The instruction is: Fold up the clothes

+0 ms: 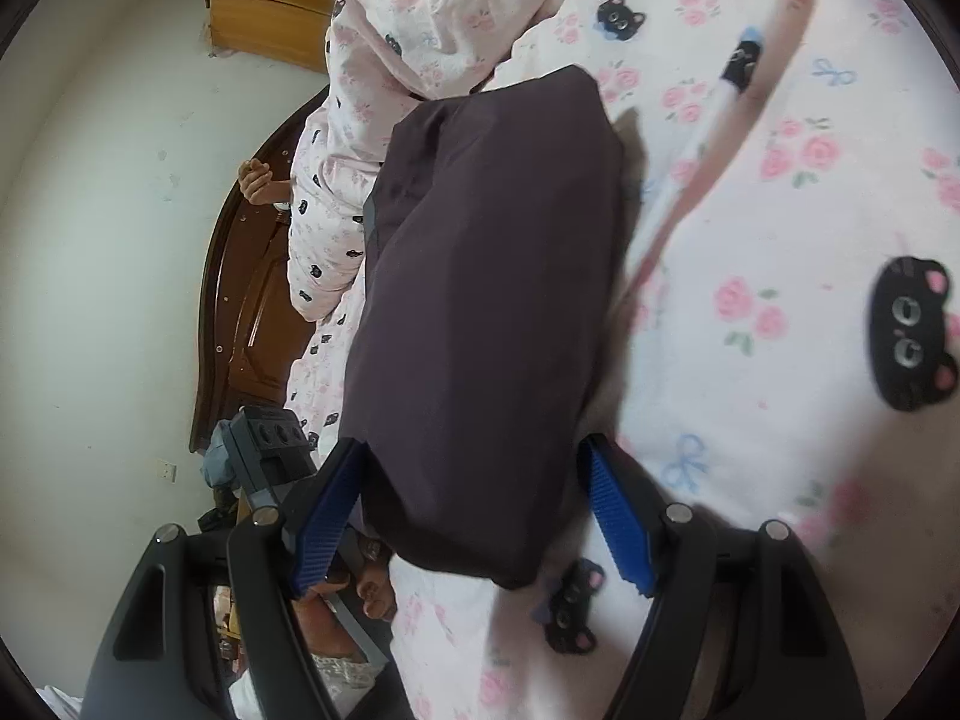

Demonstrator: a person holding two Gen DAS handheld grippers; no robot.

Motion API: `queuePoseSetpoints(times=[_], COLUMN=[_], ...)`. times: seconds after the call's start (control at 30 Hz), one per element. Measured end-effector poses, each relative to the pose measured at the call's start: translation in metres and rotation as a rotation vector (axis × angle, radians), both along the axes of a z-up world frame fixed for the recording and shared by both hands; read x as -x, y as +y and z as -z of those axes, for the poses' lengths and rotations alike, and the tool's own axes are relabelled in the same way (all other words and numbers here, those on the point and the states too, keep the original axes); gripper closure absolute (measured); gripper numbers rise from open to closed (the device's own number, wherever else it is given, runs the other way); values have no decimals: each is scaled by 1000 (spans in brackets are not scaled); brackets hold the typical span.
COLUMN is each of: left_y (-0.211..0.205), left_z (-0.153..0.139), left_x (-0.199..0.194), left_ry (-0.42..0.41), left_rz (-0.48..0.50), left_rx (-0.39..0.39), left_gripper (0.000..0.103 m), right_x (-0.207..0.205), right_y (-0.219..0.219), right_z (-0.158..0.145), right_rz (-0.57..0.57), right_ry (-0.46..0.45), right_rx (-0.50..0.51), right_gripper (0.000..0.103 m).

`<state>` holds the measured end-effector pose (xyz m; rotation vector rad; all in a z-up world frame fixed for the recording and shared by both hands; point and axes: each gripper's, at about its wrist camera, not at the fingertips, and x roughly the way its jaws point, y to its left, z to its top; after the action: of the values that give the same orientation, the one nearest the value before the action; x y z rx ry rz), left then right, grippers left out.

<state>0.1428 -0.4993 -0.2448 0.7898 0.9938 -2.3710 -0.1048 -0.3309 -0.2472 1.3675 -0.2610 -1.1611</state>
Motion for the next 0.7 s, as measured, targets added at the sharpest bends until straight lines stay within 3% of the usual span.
queuePoseSetpoints(times=[0.07,0.2,0.33,0.4,0.5,0.57,0.7], left_y=[0,0,8,16,29,34,36], left_z=[1,1,-9,-17,-26,-26,-21], left_x=[-1,-3,-15,-25,-50,-61,-71], left_ry=[1,14,29,31,94,120,198], left_rz=[-2,-7,-53,-90,-154,-191,-215], left_rx=[-2,-7,28,63,66,34,-76], left_gripper=[96,96,95,89,71,51,48], right_x=[-3,-2,0,-1,-1,-2,-3], right_y=[-6,-6,1,2,2,2,2], right_z=[0,8,16,18,19,20,21], right_rz=[1,21,38,40,38,37,37], right_ry=[-1,-14,-17,-11,-18,-20,-23], right_rx=[4,9,45,60,69,75,80], right_gripper=[33,55,61,61,61,61,61])
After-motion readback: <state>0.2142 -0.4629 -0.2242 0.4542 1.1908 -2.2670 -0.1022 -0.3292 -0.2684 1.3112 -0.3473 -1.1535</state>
